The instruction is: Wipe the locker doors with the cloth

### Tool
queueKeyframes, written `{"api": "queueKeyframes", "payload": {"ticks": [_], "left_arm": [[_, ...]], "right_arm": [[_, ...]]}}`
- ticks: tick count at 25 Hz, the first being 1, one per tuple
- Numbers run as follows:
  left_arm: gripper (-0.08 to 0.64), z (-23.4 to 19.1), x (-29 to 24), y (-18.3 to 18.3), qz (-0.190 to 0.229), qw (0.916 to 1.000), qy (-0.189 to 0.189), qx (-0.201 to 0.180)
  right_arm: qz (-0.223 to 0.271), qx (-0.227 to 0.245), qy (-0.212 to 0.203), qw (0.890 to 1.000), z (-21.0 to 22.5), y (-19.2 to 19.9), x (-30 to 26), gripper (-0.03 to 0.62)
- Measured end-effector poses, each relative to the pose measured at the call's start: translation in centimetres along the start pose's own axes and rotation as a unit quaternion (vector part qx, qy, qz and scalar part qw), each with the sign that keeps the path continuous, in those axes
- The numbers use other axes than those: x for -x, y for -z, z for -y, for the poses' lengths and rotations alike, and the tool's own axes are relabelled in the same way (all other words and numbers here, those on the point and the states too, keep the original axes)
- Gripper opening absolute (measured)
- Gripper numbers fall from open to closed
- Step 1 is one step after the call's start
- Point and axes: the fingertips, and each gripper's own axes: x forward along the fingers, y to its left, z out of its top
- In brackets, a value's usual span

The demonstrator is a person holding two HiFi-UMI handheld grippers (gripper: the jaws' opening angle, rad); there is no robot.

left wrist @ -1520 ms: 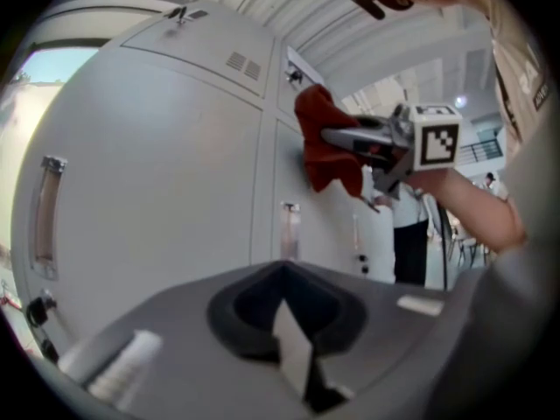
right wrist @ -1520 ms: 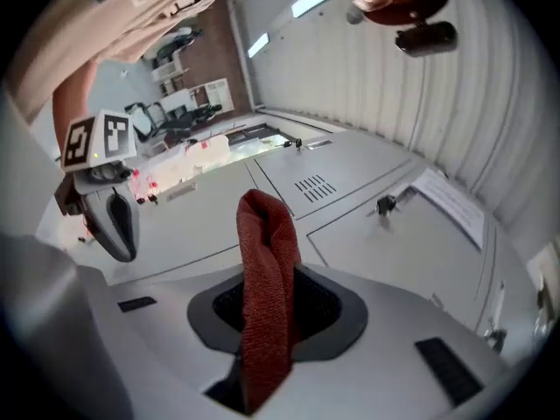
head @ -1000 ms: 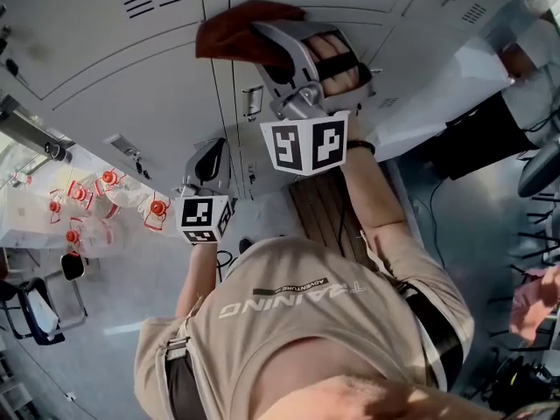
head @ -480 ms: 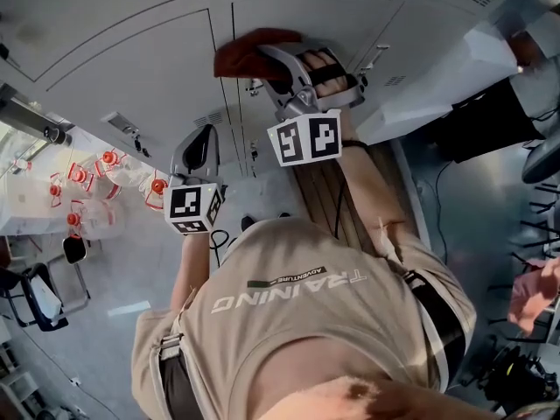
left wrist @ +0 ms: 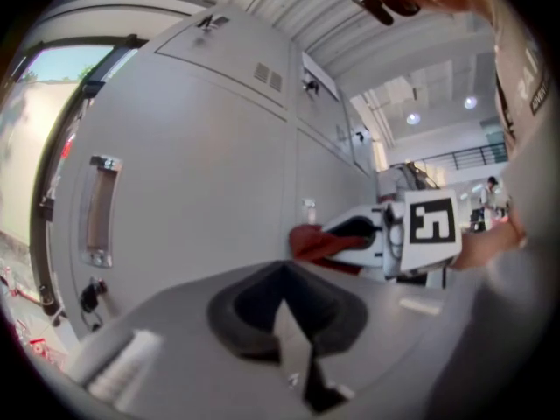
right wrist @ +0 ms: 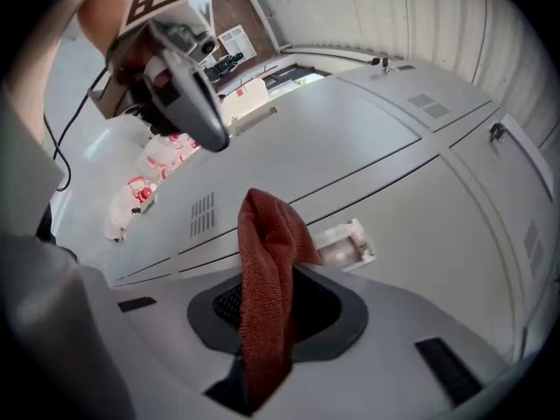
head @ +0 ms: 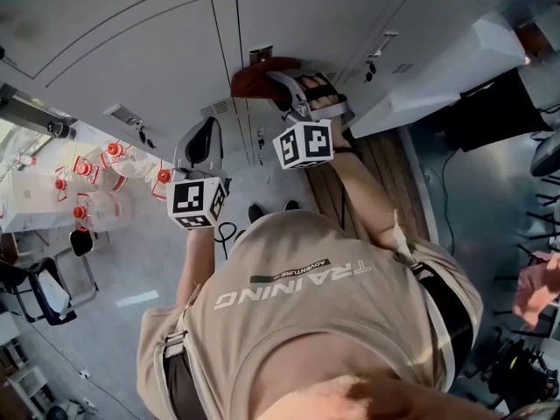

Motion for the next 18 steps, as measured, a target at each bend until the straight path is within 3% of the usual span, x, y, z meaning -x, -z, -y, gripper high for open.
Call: {"api": "queueKeyframes", "payload": {"ticks": [4,7,13,18], "left_arm": [[0.006,-0.8,0.7,0.7,-0.008,0.9999,-0.010,0.004],[0.006,-1.0,1.3,1.1,-0.017,0.9998,-0.012,0.005],[0.006,-1.7,1.7,2.1,-0.030,0.9993,-0.017,0.015],[0.006,-1.8,1.6,3.5,-0.044,0.9985,-0.018,0.029]], "right_arm": [[-0.009,-0.002,-0.011,1.000,-3.6,1.5,-1.3,0.066],[-0.034,-0.031,-0.062,0.997,-6.9,3.1,-2.1,0.066],[-0.089,-0.066,-0.174,0.978,-15.8,7.7,-4.3,0.066],[-0.108,-0.084,-0.218,0.966,-20.5,10.2,-5.3,0.066]]}}
